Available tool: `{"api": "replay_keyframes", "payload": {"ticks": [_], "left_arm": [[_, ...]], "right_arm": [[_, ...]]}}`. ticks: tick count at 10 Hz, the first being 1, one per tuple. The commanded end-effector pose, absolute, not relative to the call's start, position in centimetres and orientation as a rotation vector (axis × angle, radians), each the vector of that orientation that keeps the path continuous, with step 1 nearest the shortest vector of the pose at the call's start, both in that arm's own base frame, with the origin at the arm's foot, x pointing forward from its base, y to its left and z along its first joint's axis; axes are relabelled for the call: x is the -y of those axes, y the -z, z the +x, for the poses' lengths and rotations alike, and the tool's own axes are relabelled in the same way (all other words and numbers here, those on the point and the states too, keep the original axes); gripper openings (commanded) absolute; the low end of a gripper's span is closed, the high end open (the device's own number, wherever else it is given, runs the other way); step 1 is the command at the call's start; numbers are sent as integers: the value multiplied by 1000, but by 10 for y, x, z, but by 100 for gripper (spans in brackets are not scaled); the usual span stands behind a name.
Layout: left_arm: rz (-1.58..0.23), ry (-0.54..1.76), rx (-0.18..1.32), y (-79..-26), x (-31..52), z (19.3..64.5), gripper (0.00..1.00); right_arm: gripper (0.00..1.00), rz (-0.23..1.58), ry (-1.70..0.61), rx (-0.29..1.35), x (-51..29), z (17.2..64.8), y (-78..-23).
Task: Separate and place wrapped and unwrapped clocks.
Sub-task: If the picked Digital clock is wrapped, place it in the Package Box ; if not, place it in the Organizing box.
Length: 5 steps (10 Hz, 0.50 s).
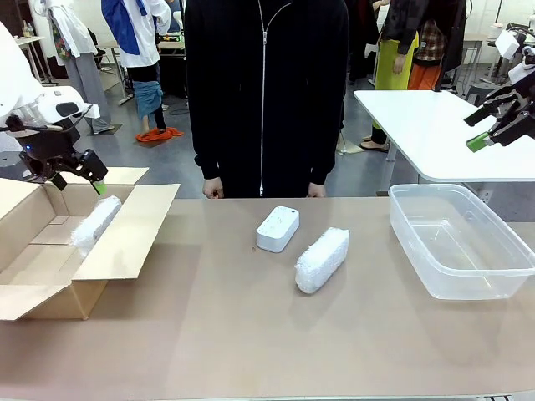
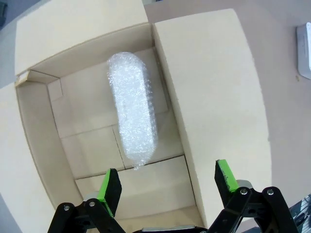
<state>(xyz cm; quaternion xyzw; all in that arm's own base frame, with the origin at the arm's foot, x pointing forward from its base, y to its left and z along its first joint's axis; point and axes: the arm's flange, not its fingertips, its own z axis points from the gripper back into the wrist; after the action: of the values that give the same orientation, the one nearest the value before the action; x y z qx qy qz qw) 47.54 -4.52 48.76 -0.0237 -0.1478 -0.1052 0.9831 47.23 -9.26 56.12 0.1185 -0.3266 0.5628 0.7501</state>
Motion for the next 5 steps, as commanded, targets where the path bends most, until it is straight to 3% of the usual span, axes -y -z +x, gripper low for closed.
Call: {"api": "replay_keyframes", "payload": {"ticks": [1, 5], "left_arm": [[-34, 192, 293, -489, 47, 468, 100], [-48, 209, 298, -492, 48, 472, 100]], "right_arm": [[100, 273, -1231, 724, 92, 472, -560], [100, 273, -1231, 724, 92, 472, -560]]}}
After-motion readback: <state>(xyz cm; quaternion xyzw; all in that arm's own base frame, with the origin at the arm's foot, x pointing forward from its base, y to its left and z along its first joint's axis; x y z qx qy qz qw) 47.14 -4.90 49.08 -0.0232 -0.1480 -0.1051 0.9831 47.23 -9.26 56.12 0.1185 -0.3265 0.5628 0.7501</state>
